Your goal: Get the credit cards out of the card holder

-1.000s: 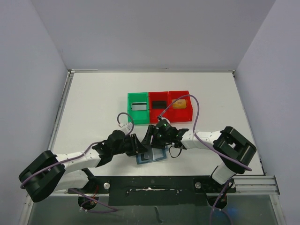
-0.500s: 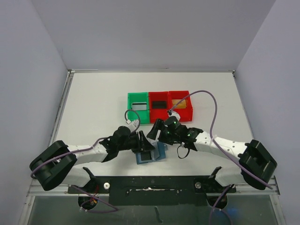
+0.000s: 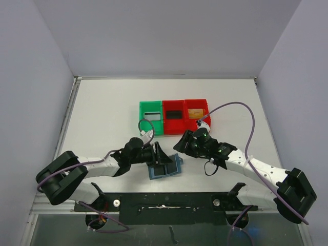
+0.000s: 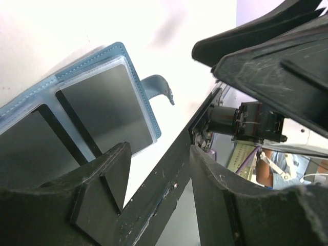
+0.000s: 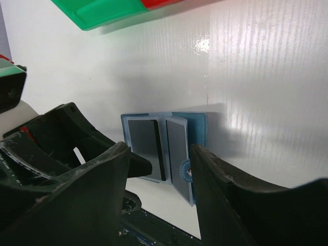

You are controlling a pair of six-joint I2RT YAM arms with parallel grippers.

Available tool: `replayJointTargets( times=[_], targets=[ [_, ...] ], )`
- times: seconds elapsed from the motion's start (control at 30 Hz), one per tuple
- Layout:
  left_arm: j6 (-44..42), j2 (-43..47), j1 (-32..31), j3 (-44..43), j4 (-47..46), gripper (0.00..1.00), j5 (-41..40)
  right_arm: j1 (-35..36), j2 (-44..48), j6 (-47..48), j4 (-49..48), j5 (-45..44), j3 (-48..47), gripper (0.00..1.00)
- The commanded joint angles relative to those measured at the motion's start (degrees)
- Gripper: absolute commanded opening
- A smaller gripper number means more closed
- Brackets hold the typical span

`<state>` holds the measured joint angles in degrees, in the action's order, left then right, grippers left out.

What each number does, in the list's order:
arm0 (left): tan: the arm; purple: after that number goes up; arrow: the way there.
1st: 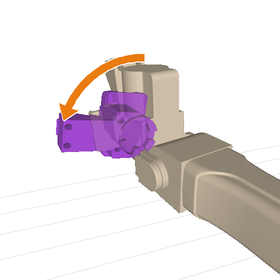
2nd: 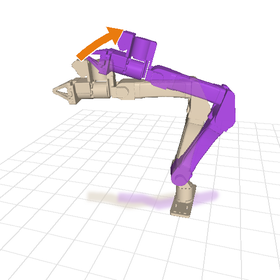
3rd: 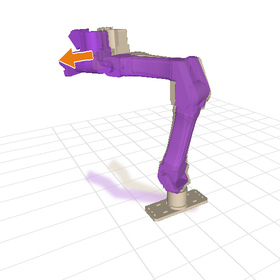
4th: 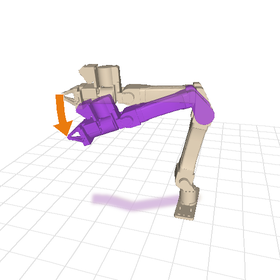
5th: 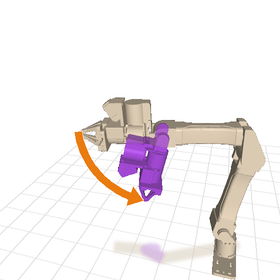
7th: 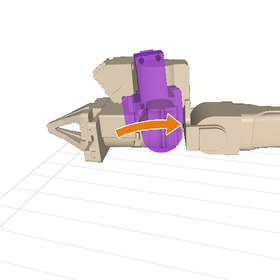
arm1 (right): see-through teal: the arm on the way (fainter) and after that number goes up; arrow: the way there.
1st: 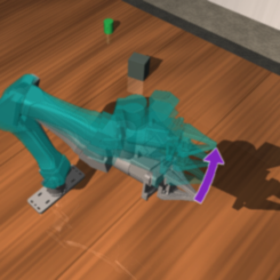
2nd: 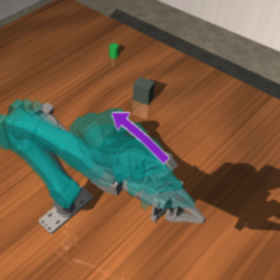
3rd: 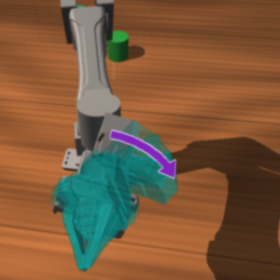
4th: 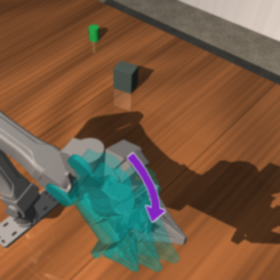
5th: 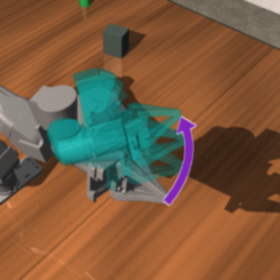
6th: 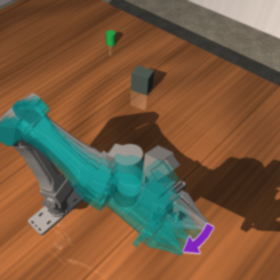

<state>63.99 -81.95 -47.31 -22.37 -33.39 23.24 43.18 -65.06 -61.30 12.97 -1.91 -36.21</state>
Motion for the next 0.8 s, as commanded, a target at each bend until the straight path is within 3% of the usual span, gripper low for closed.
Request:
replayJointTargets(
  times=[0.0,0.1,0.3,0.53,0.77],
  targets=[
    [-3.09,7.11,-0.15,-1.33,7.11,0.47,-6.84,0.30,1.31,1.58,-3.86,2.70,0.59,0.47],
    [-3.77,9.58,0.02,-2.18,13.68,0.47,-10.97,1.26,-0.05,1.90,-5.00,3.64,-0.13,0.41],
    [-2.47,12.74,0.11,-0.28,15.43,0.46,-14.64,4.00,-6.01,2.96,-3.79,4.07,-2.98,0.39],
    [-8.99,9.42,-0.04,-2.03,8.32,0.47,-7.75,6.46,-16.64,4.77,4.81,-3.67,-5.94,0.34],
    [-10.97,4.62,-0.03,-2.44,3.54,0.47,-3.56,7.70,-20.37,0.19,11.20,-10.60,-4.58,0.29]
  ],
)
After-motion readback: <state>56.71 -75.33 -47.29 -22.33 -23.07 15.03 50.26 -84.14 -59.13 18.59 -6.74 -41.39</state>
